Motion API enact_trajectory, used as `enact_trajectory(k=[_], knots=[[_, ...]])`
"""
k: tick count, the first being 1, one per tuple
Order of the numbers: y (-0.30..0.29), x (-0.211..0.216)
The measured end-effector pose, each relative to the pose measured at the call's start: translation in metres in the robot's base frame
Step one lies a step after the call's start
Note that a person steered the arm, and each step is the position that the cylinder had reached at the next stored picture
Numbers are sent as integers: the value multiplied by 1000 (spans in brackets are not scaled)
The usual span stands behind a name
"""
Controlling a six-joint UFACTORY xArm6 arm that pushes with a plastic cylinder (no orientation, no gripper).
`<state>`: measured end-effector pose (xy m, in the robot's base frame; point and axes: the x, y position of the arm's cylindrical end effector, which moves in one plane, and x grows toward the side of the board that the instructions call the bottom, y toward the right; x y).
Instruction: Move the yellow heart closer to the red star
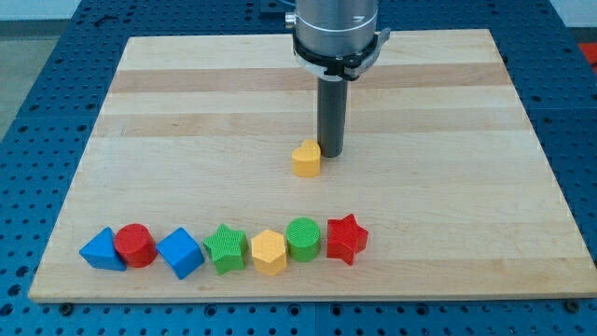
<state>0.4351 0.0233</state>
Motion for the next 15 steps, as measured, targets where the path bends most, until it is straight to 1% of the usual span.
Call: enact_trajectory(k=[1, 2, 3, 4, 5, 6, 8, 9, 10, 11, 12, 13, 14, 15], knots=[[-59, -34], [-74, -36], [-84, -18], [-68, 9], [-17, 23], [-8, 26], [17, 64], [22, 93], [22, 99], [5, 83], [3, 71], [2, 49], [36, 43], [54, 44]])
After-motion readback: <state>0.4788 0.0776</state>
